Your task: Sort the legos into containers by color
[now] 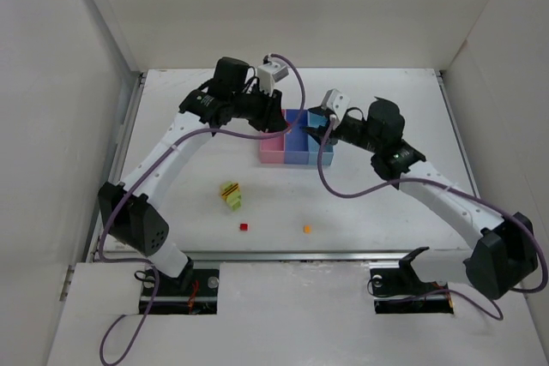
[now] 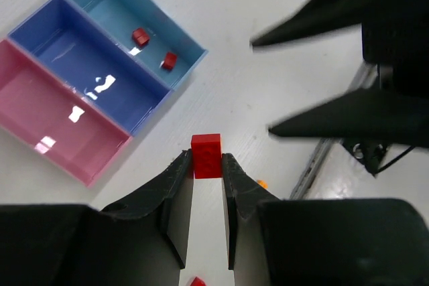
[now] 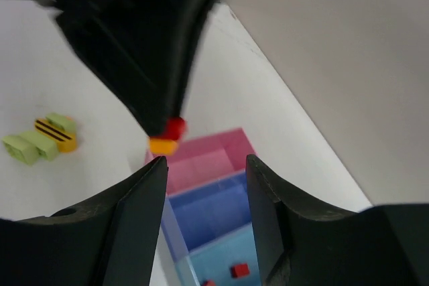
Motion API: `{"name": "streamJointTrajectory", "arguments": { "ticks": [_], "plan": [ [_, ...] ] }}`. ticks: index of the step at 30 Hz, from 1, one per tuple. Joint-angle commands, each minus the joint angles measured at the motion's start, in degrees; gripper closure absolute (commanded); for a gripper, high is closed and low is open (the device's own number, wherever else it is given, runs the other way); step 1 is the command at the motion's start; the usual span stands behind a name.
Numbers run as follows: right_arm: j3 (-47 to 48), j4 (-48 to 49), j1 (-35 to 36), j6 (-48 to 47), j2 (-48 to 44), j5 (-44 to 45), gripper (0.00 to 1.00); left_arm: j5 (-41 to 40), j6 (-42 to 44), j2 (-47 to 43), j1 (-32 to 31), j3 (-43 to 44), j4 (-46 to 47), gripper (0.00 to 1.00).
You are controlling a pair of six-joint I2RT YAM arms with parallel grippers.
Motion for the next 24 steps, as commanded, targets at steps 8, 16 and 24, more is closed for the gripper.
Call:
{"name": "streamJointTrajectory", "arguments": {
  "ticks": [8, 16, 24],
  "plan": [
    [-1.91, 9.08, 5.10, -0.88, -0.09, 0.59, 0.44, 12.20, -7.46, 5.43, 1.05, 6.58, 7.03, 1.00],
    [-4.19, 9.08, 5.11, -0.88, -1.84, 7.63, 0.44, 10.01, -6.94, 5.43, 1.57, 7.19, 7.03, 1.00],
    [-3.41, 9.08, 6.25, -0.88, -0.52, 9.66, 0.44, 10.63, -6.94, 4.90, 1.57, 7.72, 7.03, 1.00]
  ]
}}
